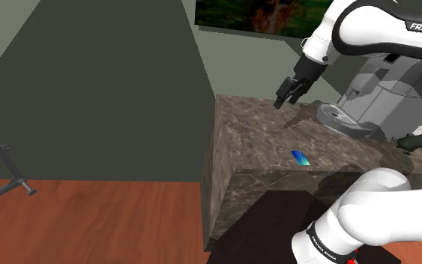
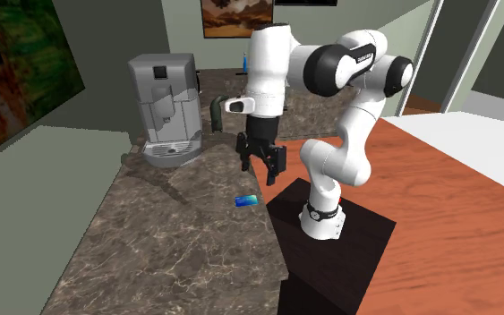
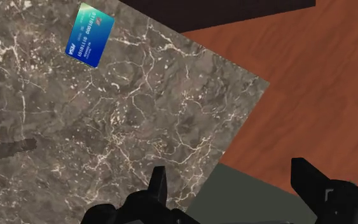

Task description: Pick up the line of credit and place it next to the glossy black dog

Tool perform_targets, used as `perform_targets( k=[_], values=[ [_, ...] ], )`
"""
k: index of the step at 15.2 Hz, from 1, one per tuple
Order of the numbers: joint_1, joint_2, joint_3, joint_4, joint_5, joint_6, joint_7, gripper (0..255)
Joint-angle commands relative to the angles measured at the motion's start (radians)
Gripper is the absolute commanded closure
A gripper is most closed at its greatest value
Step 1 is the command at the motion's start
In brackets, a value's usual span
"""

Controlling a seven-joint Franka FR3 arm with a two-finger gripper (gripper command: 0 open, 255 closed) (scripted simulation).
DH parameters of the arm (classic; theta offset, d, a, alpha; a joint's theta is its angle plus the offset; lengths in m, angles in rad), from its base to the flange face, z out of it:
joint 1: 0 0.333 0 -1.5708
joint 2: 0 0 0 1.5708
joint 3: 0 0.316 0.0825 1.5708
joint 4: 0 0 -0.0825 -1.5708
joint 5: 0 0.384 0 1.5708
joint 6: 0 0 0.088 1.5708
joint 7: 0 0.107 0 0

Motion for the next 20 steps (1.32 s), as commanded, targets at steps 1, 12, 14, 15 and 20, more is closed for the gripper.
perform_targets(
  k=[1,12,14,15,20],
  values=[
    [-0.028,0.005,-0.016,-0.032,-0.011,0.009,0.018,0],
    [-0.205,0.029,-0.124,-0.242,-0.103,0.096,0.092,0],
    [-0.242,0.037,-0.145,-0.278,-0.124,0.112,0.105,0],
    [-0.261,0.041,-0.155,-0.295,-0.135,0.121,0.111,0],
    [-0.363,0.069,-0.209,-0.379,-0.198,0.166,0.142,0]
  ],
)
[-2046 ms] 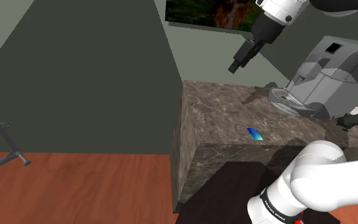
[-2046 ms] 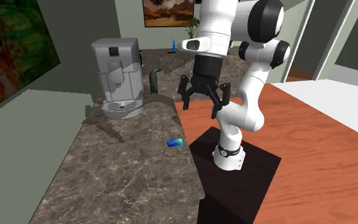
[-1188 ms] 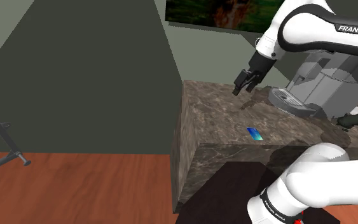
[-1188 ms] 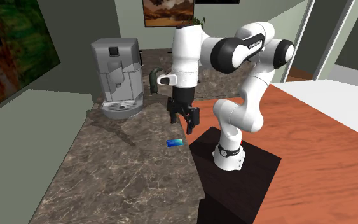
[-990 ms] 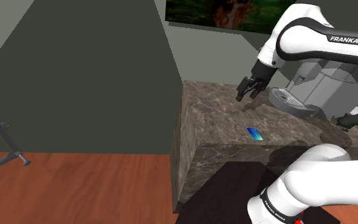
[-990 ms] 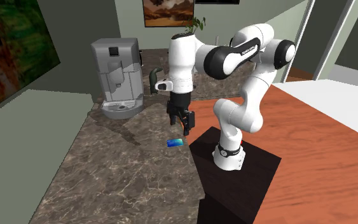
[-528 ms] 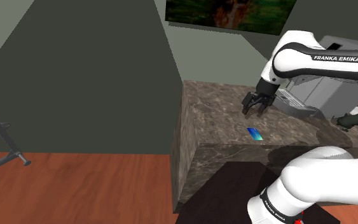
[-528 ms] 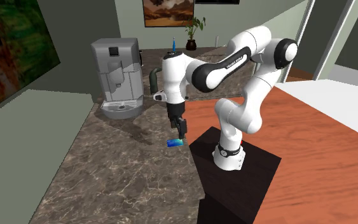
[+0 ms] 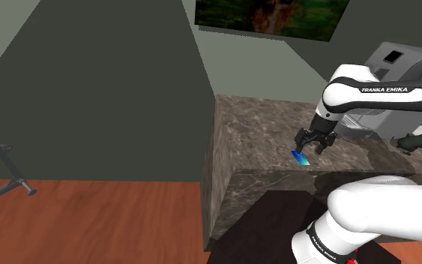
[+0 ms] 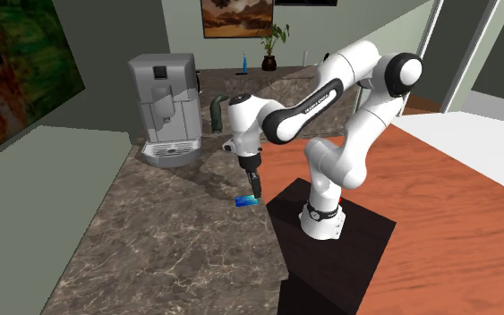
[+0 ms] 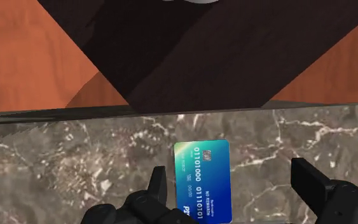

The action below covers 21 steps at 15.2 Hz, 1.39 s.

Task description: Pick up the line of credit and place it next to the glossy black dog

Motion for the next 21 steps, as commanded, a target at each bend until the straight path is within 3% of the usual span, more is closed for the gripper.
perform_targets(
  k=[1,8,16,17,21],
  values=[
    [-0.030,0.011,-0.020,-0.020,-0.021,0.015,0.001,0],
    [-0.037,0.059,-0.040,-0.101,-0.042,0.142,0.002,0],
    [-0.037,0.059,-0.040,-0.101,-0.042,0.142,0.002,0],
    [-0.037,0.059,-0.040,-0.101,-0.042,0.142,0.002,255],
    [-0.038,0.060,-0.042,-0.099,-0.043,0.143,0.000,255]
  ],
)
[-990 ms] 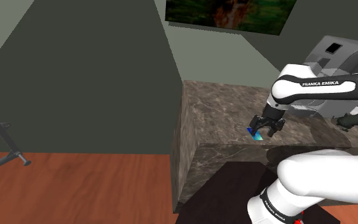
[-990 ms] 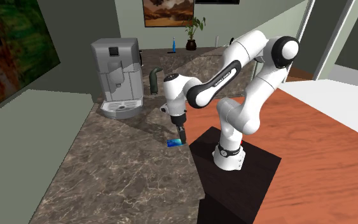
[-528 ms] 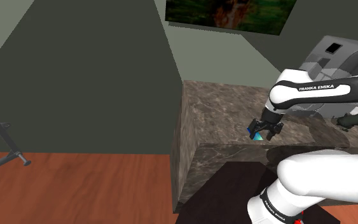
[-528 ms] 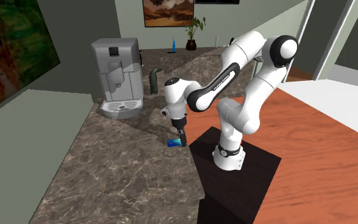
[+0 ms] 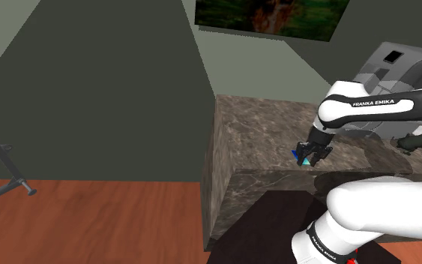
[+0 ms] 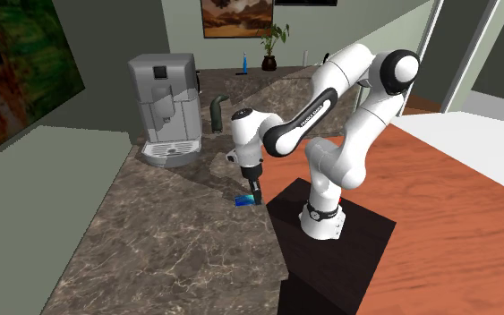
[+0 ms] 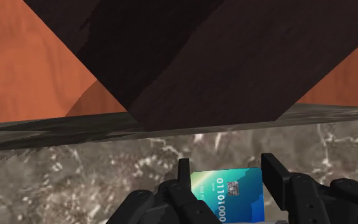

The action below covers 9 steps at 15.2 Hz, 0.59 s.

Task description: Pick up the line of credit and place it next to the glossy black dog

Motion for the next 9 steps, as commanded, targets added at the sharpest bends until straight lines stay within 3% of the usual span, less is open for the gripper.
perform_targets(
  k=[1,5,9],
  values=[
    [-0.001,0.002,-0.001,-0.003,-0.001,0.000,-0.001,255],
    [0.002,0.001,0.001,-0.004,0.002,0.001,0.002,255],
    [0.003,-0.041,0.015,0.029,0.012,-0.074,0.003,255]
  ],
)
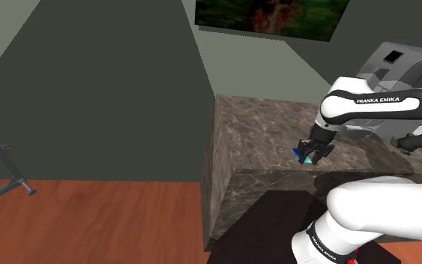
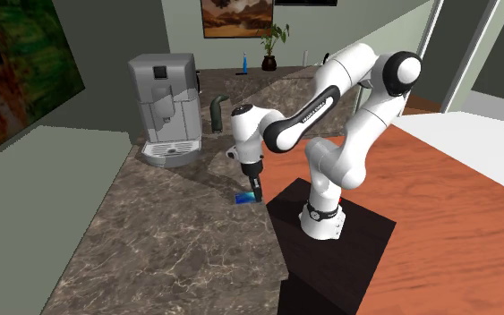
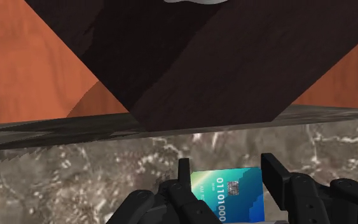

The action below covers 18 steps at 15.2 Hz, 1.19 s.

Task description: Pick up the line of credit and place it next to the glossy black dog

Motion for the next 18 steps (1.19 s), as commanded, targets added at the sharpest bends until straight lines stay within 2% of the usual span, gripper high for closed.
perform_targets(
  k=[1,18],
  values=[
    [0.003,-0.018,0.008,0.018,0.007,-0.037,0.002,255],
    [0.016,-0.105,0.058,0.202,0.051,-0.307,0.006,255]
  ],
)
